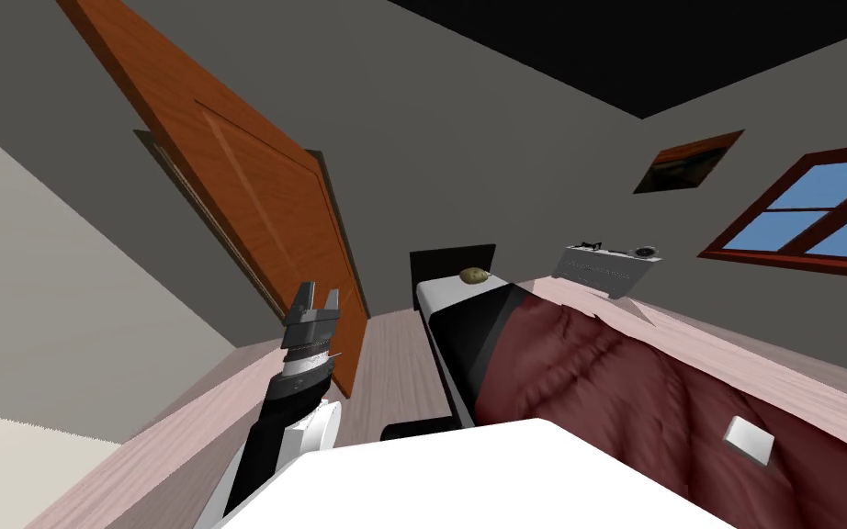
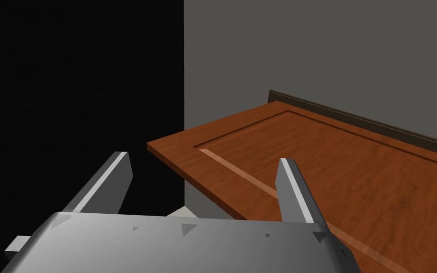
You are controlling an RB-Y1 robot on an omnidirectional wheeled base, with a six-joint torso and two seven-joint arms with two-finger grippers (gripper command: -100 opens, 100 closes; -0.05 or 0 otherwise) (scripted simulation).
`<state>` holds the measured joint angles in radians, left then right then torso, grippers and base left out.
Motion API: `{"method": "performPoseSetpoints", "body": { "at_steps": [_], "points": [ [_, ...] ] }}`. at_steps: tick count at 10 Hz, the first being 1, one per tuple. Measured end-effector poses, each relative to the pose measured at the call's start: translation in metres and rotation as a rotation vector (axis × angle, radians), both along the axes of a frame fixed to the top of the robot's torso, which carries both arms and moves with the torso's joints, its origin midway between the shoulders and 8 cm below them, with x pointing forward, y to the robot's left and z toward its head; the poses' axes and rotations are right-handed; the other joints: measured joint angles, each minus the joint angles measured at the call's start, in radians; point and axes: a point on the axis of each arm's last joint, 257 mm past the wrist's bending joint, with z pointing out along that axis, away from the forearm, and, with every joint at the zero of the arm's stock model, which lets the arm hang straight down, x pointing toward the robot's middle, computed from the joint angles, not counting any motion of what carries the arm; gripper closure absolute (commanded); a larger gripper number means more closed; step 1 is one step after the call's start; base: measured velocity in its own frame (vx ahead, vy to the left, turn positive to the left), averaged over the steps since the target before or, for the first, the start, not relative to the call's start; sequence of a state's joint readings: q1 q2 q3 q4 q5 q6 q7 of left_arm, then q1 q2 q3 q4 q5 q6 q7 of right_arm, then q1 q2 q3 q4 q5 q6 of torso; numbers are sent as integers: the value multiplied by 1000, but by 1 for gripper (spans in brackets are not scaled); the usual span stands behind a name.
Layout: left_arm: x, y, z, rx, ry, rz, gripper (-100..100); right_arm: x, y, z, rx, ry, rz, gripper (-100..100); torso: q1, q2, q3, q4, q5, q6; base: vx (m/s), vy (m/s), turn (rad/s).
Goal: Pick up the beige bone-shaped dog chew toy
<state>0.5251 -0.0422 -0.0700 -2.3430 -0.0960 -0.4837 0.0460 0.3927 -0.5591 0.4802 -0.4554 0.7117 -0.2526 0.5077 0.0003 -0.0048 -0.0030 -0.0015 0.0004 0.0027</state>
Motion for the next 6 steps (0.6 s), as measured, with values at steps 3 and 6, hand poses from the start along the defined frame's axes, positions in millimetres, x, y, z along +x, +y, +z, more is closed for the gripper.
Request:
{"method": "performPoseSetpoints", "body": {
  "at_steps": [3,6],
  "points": [
    [0,0,0,0,0,0,0,-1,-4,5,-1,1,66,100,-1,-3,-2,-1,0,-1,125,-13,-273],
    [0,0,0,0,0,0,0,-1,-12,13,-3,2,158,100,0,-5,-3,-1,1,-1,132,-2,-262]
  ]
}}
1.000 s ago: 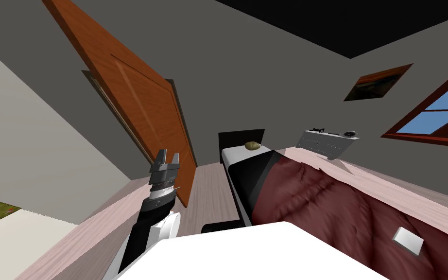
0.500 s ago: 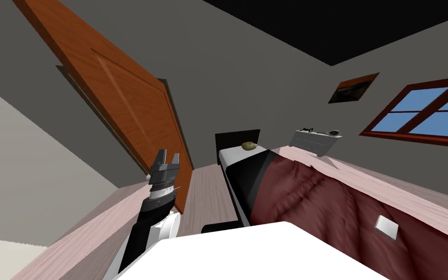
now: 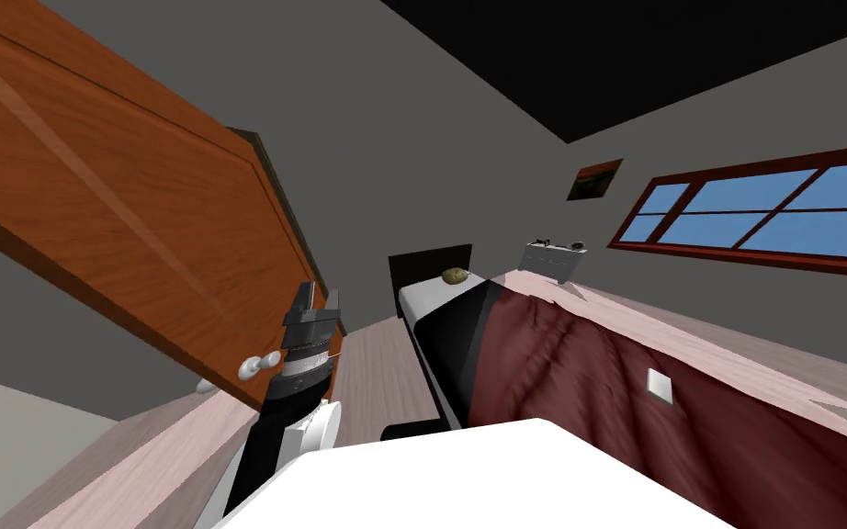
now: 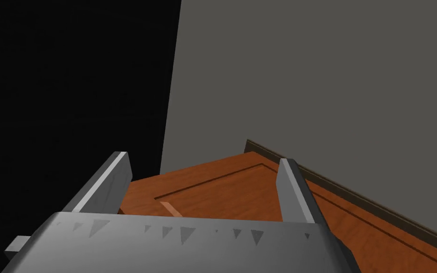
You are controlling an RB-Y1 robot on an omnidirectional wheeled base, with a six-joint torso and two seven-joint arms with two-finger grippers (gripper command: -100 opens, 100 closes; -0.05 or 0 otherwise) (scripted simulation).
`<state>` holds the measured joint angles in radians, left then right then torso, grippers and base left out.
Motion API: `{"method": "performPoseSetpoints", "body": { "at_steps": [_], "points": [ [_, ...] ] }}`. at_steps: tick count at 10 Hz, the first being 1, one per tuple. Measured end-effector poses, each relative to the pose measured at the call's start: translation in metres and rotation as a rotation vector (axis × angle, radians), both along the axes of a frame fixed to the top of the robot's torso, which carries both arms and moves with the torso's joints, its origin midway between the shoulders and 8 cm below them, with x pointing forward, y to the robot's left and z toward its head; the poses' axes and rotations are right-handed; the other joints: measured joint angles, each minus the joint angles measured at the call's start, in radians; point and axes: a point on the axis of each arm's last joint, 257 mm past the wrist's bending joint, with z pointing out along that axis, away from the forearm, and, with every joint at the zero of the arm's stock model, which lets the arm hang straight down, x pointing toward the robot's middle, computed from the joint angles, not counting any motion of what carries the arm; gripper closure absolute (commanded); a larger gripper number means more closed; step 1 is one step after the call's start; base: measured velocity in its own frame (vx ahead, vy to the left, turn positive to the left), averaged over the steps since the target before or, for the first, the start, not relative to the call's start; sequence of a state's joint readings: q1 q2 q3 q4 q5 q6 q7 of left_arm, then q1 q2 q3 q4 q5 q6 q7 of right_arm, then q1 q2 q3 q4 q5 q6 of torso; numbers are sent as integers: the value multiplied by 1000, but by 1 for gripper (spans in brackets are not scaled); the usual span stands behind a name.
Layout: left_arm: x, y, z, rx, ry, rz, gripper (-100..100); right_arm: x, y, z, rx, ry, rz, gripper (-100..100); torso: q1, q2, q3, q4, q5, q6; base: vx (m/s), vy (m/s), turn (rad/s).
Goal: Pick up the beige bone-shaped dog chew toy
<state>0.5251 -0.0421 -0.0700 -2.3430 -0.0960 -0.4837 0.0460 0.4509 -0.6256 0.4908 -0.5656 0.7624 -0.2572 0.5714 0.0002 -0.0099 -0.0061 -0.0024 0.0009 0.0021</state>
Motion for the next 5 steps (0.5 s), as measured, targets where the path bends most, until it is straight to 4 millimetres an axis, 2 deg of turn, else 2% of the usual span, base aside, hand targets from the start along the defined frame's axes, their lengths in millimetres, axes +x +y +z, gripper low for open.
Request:
{"method": "performPoseSetpoints", "body": {
  "at_steps": [1,3,4,5],
  "points": [
    [0,0,0,0,0,0,0,-2,0,2,0,2,16,100,1,2,2,1,0,-2,85,15,-147],
    [0,0,0,0,0,0,0,1,-2,6,1,-1,64,100,1,3,1,0,0,0,131,14,-340],
    [0,0,0,0,0,0,0,-1,-3,9,1,2,94,100,1,1,1,0,0,0,62,14,-63],
    [0,0,0,0,0,0,0,-2,-3,9,1,4,98,0,0,4,2,1,0,-2,10,4,11]
  ]
}}
